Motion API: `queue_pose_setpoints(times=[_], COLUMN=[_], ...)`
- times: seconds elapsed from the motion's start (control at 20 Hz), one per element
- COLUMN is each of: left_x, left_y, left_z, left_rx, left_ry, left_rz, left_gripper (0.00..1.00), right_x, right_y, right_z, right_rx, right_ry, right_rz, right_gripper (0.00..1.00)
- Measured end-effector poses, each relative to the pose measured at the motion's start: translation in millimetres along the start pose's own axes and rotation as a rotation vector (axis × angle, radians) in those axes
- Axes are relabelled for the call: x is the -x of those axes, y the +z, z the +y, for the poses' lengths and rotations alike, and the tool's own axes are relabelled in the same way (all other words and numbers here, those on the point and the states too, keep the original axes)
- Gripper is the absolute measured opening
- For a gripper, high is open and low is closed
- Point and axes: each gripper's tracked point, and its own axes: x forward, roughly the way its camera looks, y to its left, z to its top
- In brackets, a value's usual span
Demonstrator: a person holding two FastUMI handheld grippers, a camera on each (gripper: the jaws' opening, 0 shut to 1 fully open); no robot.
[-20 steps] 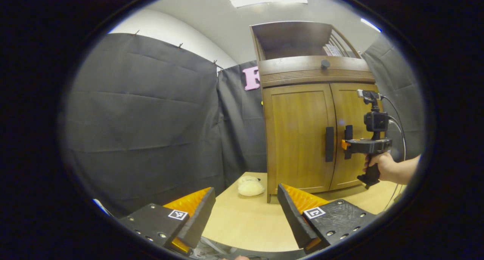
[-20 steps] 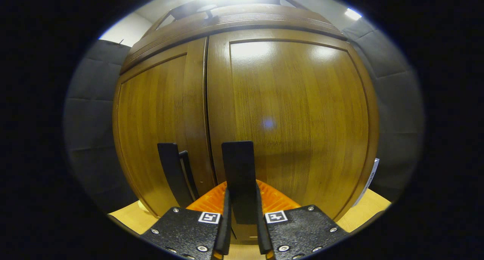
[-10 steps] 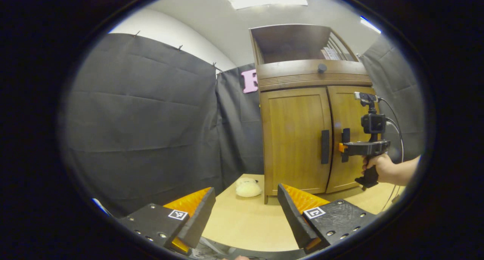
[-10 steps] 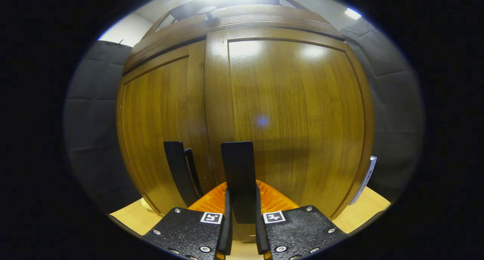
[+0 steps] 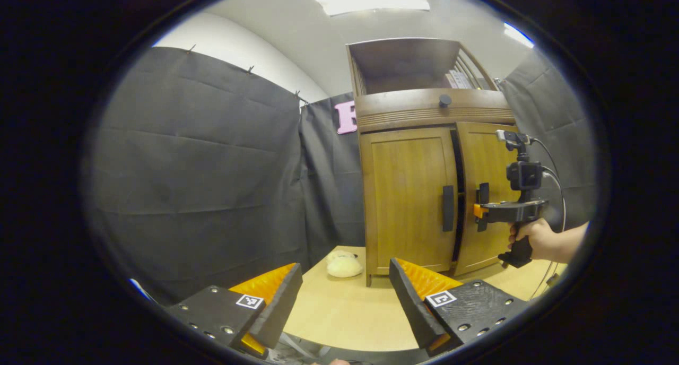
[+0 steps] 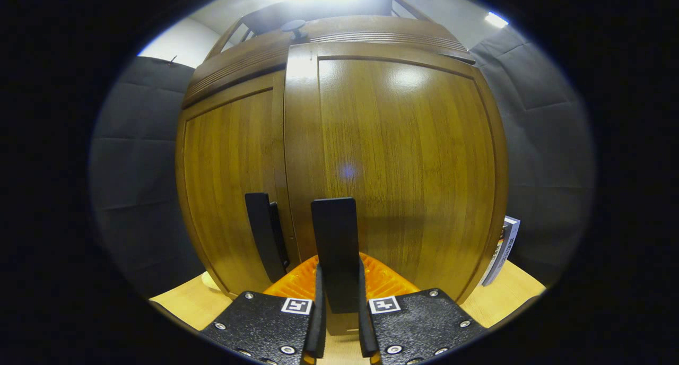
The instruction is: Open the right door of the double-door shoe cabinet with the right hand, and open the left door with the left hand.
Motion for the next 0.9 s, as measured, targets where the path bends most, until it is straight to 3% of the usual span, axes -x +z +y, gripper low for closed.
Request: queue_pose_setpoints(times=[0.9], left_x=[-6.0], left_y=[8.3], left_z=[-9.1], left_rx=[-0.004], left_ry=[-0.093], left_rz=[-0.047], left_gripper=[1.0], right_x=[68.8], right_y=[-4.8], right_z=[-24.7], right_rx=[0.015], right_ry=[0.005], right_rz=[0.0], right_gripper=[0.25])
